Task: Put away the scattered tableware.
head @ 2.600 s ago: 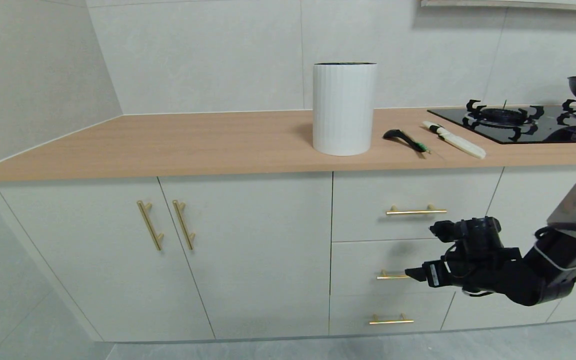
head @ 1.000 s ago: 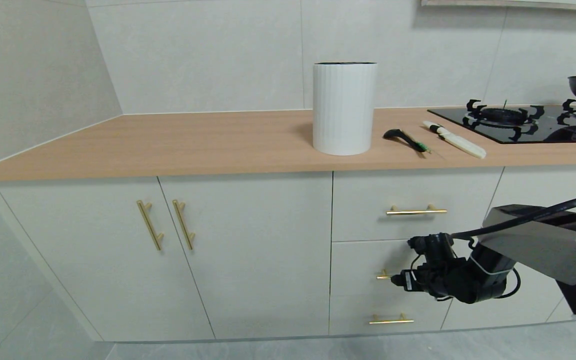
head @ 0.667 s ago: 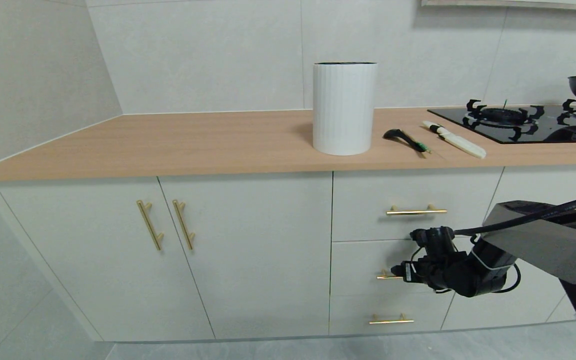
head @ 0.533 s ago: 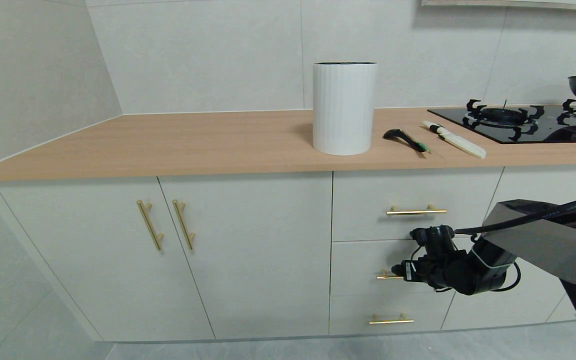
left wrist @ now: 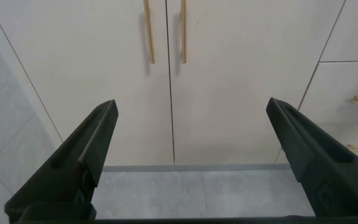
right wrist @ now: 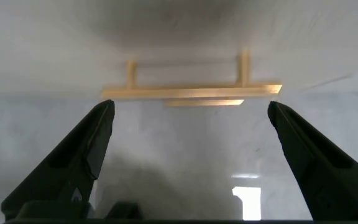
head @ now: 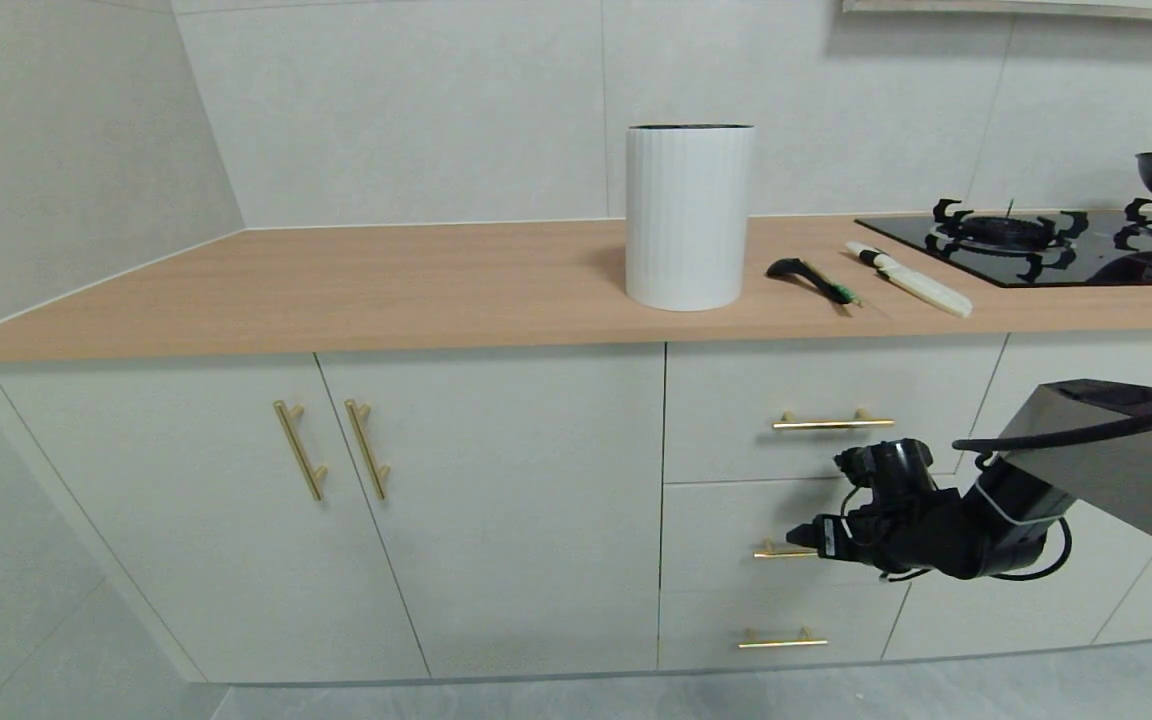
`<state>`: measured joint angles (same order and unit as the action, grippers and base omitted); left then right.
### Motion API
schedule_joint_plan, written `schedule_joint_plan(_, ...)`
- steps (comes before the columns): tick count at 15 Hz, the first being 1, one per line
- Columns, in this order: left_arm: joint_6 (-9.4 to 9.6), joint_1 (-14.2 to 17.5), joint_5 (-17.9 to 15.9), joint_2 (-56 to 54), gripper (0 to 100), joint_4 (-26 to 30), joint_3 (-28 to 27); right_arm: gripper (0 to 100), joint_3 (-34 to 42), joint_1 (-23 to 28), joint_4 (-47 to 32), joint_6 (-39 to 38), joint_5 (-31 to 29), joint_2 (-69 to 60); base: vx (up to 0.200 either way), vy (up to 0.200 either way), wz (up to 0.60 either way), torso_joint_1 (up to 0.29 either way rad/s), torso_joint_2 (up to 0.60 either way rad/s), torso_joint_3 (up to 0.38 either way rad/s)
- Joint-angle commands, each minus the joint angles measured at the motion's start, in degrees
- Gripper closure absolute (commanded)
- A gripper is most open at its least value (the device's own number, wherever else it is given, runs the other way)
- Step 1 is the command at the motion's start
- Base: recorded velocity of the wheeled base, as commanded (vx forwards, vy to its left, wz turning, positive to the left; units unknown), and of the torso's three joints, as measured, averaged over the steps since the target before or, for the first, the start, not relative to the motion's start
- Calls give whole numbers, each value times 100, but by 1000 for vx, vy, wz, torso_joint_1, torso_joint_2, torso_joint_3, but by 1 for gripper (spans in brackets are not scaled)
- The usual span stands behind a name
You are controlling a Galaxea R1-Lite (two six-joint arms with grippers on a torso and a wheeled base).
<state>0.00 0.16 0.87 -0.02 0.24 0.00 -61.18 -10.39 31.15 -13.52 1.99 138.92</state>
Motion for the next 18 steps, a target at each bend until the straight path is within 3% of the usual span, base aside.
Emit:
schedule_joint_plan(1, 0, 2, 1, 2, 0, 2, 0, 0, 80, 54, 93, 51, 30, -146, 0, 0, 0, 0, 0, 0)
schedule_joint_plan(6, 0, 2, 1, 2, 0, -7, 0, 0, 89, 54, 322, 359, 30, 3, 0, 0, 0, -8, 24, 20)
schedule_joint_plan(11, 0, 2, 1, 2, 0, 2, 0, 0, 54, 54, 480, 376, 30, 56, 0, 0, 0, -70, 323, 248)
schedule_joint_plan(15, 0, 2, 1, 2, 0, 2, 0, 0, 63, 45, 515, 605, 12, -14, 0, 0, 0, -21, 60, 57)
schedule_joint_plan(18, 0, 2, 1, 2, 0, 2, 0, 0, 116, 19, 436, 614, -234, -340, 0, 0, 0, 0, 0, 0)
